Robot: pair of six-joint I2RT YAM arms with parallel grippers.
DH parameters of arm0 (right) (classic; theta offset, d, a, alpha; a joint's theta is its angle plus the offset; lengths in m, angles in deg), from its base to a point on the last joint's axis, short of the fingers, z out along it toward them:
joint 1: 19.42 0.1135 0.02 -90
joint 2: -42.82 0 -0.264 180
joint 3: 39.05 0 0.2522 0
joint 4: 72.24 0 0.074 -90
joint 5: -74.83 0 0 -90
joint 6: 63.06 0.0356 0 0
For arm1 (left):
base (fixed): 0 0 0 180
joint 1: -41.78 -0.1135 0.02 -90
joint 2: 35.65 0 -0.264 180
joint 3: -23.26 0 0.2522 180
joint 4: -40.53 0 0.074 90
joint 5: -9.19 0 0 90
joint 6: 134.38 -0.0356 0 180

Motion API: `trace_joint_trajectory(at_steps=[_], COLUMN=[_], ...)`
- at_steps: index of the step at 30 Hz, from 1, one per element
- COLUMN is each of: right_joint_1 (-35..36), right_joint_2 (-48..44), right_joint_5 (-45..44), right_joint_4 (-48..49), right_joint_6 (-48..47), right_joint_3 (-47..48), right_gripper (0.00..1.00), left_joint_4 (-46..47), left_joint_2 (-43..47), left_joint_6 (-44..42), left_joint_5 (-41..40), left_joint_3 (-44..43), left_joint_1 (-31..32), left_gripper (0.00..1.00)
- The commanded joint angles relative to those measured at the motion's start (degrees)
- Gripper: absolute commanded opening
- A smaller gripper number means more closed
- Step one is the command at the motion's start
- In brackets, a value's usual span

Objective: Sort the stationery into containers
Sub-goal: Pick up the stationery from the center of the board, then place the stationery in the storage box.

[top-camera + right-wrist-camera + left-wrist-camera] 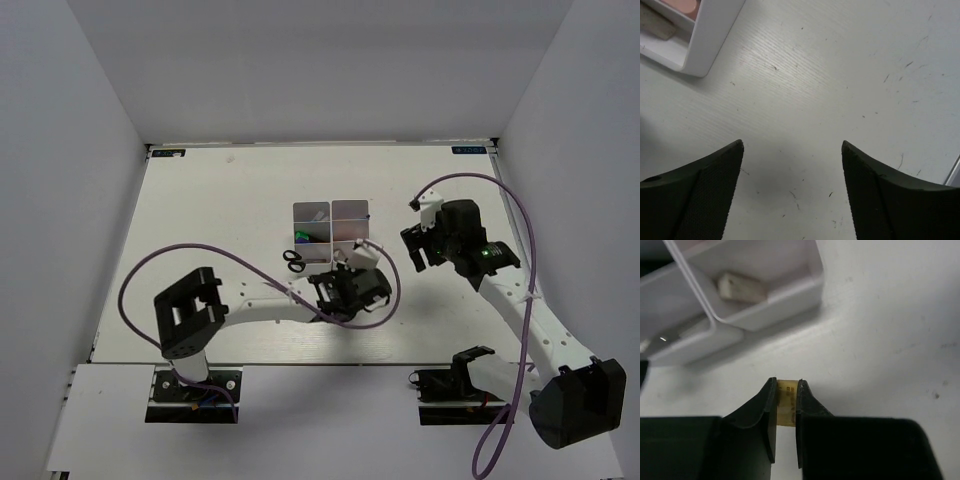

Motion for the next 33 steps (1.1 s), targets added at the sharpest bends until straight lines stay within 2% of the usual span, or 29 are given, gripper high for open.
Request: trace_joint_trajectory(at_steps=[1, 4, 5, 8, 17, 24, 28, 30, 31, 33], right_joint_1=[-0.72, -1.07, -1.07, -1.34, -2.13, -2.92, -3.36, -3.53, -3.71, -3.88], right_joint_2=[-1.21, -2.0, -2.09, -2.18, -3.49, -3.93, -4.02, -4.11, -4.02, -4.11], right_joint_5=[3.15, 5.0, 5.27, 6.33, 8.61, 9.67, 10.2, 10.72, 10.81, 11.16], right_joint_4=[-0.03, -0.12, -0.29, -0.73, -0.56, -0.03, -0.12, -0.29, -0.29, -0.73], right_joint_6=[1.49, 1.93, 1.93, 2.02, 2.9, 3.07, 2.81, 2.72, 2.72, 2.72], right_joint_3=[-2.12, -3.61, -3.88, -4.32, -5.81, -6.96, -7.57, -7.66, -7.75, -7.75], right_gripper=[0.78, 0.58, 0.38, 0.0, 0.0, 0.0, 0.0, 0.05, 0.1, 0.16], left_joint_4=[1.05, 1.05, 0.7, -1.06, -0.71, -0.54, -0.18, -0.53, -0.62, -0.89], left_joint_2=[5.65, 5.39, 5.21, 3.11, -2.79, -5.69, -6.57, -7.27, -7.27, -7.45], left_joint_6=[-5.5, -7.62, -7.88, -8.59, -10.61, -11.23, -11.05, -11.14, -11.05, -10.96], left_joint_5=[1.69, 3.45, 3.62, 5.73, 7.76, 7.58, 7.93, 8.02, 8.11, 8.2], left_joint_3=[-2.4, -5.03, -5.66, -8.82, -14.36, -16.82, -17.09, -17.44, -17.53, -17.0], left_joint_1=[-3.94, -6.32, -7.2, -9.48, -12.56, -14.32, -15.2, -15.29, -15.29, -15.29], left_gripper=[0.02, 0.04, 0.04, 0.04, 0.05, 0.12, 0.21, 0.25, 0.34, 0.4])
